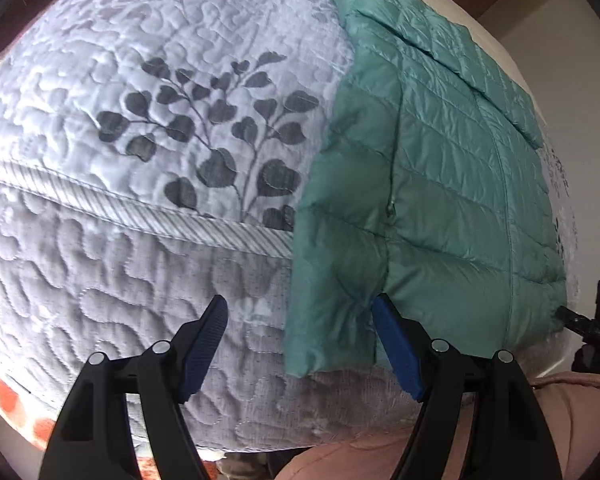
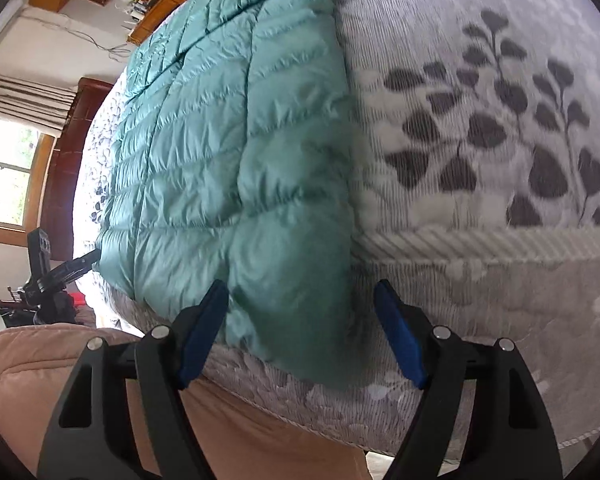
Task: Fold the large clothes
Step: 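Grasp the hem with both tools and lift it toward the collar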
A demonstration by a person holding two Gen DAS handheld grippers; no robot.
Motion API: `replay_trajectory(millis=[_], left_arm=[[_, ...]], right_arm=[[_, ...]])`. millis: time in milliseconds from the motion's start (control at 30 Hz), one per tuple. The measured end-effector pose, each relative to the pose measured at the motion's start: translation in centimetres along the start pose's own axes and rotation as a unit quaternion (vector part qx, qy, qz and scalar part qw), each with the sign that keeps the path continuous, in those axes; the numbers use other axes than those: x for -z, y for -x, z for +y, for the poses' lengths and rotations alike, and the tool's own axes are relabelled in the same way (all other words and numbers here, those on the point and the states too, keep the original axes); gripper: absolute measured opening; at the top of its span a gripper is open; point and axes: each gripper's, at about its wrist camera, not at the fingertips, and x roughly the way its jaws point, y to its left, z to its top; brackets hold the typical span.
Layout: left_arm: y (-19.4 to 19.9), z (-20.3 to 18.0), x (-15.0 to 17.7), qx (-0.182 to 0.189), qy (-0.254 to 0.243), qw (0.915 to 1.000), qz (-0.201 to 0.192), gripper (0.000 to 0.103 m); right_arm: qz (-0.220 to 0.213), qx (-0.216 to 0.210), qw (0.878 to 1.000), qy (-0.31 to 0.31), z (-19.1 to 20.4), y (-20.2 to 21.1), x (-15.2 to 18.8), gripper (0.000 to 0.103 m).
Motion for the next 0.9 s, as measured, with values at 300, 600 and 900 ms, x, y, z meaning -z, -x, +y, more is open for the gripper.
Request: replay_trajectory(millis=[300, 600, 900], left_arm=[[-1.2, -1.0, -0.5, 0.071, 0.011, 0.9974, 0.012, 0.022], [1.3, -2.9, -1.0, 0.084, -0.019, 0.9959, -0.027, 0.009], [0.7, -3.1, -1.9, 0.08, -0.023, 0.9961, -0.027, 0.008]], right_arm=[[0.005, -0.056, 0.998, 0.003, -0.2, 0.2, 0.2, 0.022], [-0.031, -0.081, 0.996, 0.027, 1.0, 3.1, -0.8, 0.011], [-0.031, -0.08, 0.996, 0.026, 1.6, 2.8, -1.1, 0.008]])
